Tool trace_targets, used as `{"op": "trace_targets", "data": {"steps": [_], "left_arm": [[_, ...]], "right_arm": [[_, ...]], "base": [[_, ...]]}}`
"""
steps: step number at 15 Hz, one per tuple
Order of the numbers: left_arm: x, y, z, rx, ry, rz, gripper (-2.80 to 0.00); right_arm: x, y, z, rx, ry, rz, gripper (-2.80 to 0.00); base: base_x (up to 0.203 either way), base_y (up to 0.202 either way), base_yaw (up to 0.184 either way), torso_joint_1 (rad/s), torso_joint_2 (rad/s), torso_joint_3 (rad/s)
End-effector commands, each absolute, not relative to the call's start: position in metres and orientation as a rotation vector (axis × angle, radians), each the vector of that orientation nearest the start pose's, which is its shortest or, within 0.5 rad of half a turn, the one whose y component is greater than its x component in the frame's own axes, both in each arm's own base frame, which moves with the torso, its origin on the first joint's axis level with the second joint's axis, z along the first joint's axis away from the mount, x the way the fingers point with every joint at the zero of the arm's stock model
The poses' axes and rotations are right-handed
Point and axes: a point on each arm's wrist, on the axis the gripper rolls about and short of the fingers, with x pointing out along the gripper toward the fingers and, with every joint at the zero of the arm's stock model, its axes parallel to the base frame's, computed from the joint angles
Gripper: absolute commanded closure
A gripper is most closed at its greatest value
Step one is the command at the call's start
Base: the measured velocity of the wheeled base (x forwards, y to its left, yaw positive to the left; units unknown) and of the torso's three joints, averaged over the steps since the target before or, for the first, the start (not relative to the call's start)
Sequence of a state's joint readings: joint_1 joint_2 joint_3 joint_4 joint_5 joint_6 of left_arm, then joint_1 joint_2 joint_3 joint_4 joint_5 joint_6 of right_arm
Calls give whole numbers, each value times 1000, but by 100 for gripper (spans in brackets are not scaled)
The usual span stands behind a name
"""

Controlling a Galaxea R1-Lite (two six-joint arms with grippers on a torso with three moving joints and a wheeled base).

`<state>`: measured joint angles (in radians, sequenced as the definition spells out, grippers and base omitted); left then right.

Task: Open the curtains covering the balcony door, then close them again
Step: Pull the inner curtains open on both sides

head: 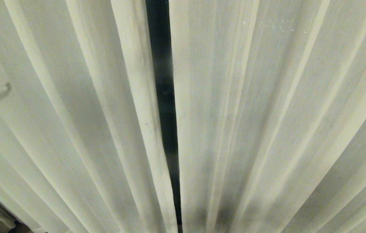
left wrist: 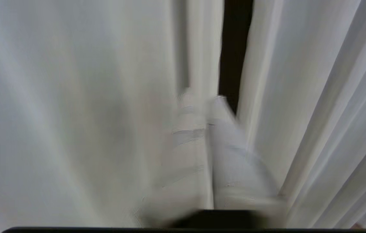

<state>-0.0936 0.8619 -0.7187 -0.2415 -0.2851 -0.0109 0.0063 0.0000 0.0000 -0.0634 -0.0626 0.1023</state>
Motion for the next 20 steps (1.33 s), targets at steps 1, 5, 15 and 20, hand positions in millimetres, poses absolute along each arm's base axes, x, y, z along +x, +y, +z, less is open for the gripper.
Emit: {"op": "trace_targets", "data": {"steps": [1, 5, 15, 20], "left_arm": [[141, -30, 297, -6, -46, -447, -280], [160, -50, 311, -8, -75, -539, -280], [230, -89, 336, 62, -105, -534, -280], [274, -108, 349, 81, -153, -425, -280]], "right_arm": [[-23, -2, 82, 105, -67, -53, 0], [-23, -2, 82, 105, -67, -52, 0], [-23, -2, 82, 105, -67, -53, 0], [-23, -2, 82, 105, -67, -53, 0]], "base": [[0, 0, 0, 0, 0, 0], [0, 0, 0, 0, 0, 0], [0, 0, 0, 0, 0, 0], [0, 0, 0, 0, 0, 0]]}}
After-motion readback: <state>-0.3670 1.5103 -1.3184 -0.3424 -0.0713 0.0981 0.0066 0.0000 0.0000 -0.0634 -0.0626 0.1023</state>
